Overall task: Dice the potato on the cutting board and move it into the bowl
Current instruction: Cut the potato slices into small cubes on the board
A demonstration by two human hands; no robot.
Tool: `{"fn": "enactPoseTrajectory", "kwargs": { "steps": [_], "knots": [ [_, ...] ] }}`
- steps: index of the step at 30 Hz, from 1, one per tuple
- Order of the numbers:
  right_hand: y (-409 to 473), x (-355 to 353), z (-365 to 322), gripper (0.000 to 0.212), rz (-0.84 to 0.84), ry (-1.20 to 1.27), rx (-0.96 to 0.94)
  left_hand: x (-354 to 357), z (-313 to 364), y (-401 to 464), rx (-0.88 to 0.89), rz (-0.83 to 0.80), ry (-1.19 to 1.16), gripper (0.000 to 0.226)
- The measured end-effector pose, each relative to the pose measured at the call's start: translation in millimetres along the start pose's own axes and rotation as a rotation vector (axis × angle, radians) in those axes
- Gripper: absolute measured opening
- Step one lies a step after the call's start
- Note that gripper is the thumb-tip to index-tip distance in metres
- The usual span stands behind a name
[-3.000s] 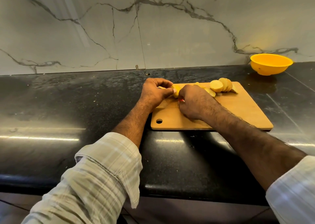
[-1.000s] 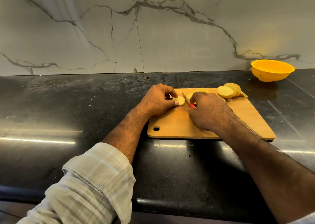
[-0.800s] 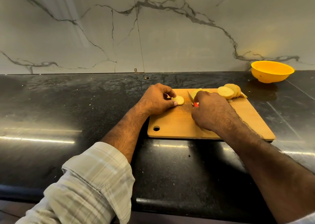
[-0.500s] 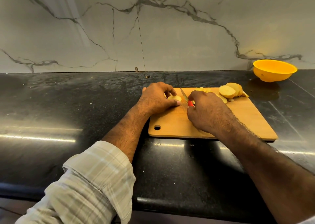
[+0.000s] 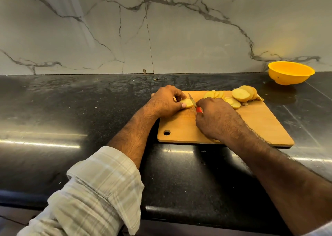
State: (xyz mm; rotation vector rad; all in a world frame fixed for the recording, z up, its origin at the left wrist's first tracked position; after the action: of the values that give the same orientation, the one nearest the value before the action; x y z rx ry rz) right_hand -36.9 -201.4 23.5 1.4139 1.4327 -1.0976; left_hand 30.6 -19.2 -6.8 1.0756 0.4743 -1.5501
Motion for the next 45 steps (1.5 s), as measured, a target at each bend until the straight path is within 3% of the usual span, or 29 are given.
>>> {"fn": "enactPoseTrajectory", "kwargs": {
  "steps": [19, 30, 45],
  "knots": [
    [-1, -3, -6, 0.045, -0.055, -0.034, -0.053, 4, -6, 4, -0.028, 0.012, -0.001, 0.035],
    [2, 5, 3, 0.040, 0.051, 0.038, -0.059, 2, -4, 3, -0.038, 0.010, -0.029, 0.036],
    [9, 4, -10, 0.042, -0.016, -0.037, -0.077, 4, -4, 6, -0.036, 0.028, -0.029, 0.034]
  ]
}}
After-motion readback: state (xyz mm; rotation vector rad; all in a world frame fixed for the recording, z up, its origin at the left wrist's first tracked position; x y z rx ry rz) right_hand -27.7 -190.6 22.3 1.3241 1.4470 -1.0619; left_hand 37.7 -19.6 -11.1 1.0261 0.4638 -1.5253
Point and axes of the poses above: each hand's wrist, its own y-axis towards the middle knuckle, its own x-axis out of the palm, z = x × y, the point moved 2 cm from there along y, towards the middle knuckle, and after that the axes turned 13 degrees about x, right-handed, at the moved point
